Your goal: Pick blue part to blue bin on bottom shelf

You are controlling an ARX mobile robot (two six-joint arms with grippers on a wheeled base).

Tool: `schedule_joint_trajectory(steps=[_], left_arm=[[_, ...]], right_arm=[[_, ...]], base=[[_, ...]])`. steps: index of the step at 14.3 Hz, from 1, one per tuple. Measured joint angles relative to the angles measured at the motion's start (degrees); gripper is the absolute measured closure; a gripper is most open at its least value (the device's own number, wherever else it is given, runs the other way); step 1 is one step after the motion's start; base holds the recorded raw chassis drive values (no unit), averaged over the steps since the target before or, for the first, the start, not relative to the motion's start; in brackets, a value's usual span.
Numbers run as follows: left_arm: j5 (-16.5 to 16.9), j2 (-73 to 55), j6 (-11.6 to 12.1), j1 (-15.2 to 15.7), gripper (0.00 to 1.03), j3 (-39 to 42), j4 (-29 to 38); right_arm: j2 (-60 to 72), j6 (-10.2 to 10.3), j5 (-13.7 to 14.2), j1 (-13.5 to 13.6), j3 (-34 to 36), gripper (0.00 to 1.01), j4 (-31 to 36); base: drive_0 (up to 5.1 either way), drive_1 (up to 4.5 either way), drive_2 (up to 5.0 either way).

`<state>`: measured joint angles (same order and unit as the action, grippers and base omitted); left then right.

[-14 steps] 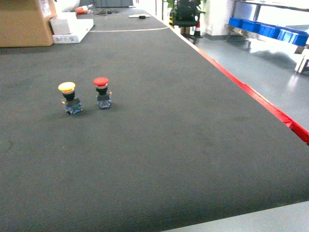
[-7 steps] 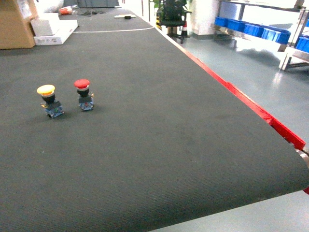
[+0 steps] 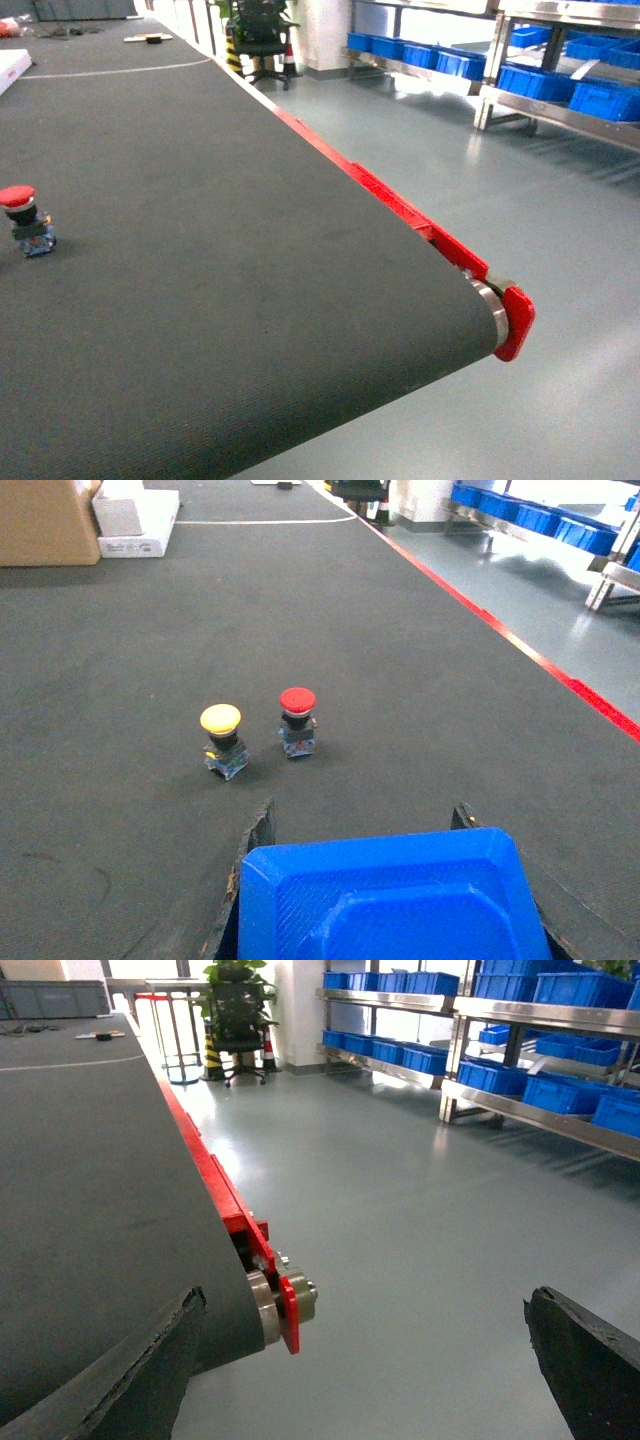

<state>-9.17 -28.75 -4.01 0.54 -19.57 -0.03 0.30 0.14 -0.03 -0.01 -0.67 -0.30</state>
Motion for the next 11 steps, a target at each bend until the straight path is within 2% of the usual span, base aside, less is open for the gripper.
schedule_joint_trajectory(steps=[11], left_arm=[[0.0, 0.0, 0.0, 0.0, 0.59, 0.0, 0.0]], right_arm=[[0.0, 0.0, 0.0, 0.0, 0.0, 0.03, 0.0]], base=[[-1.6, -1.63, -1.6]])
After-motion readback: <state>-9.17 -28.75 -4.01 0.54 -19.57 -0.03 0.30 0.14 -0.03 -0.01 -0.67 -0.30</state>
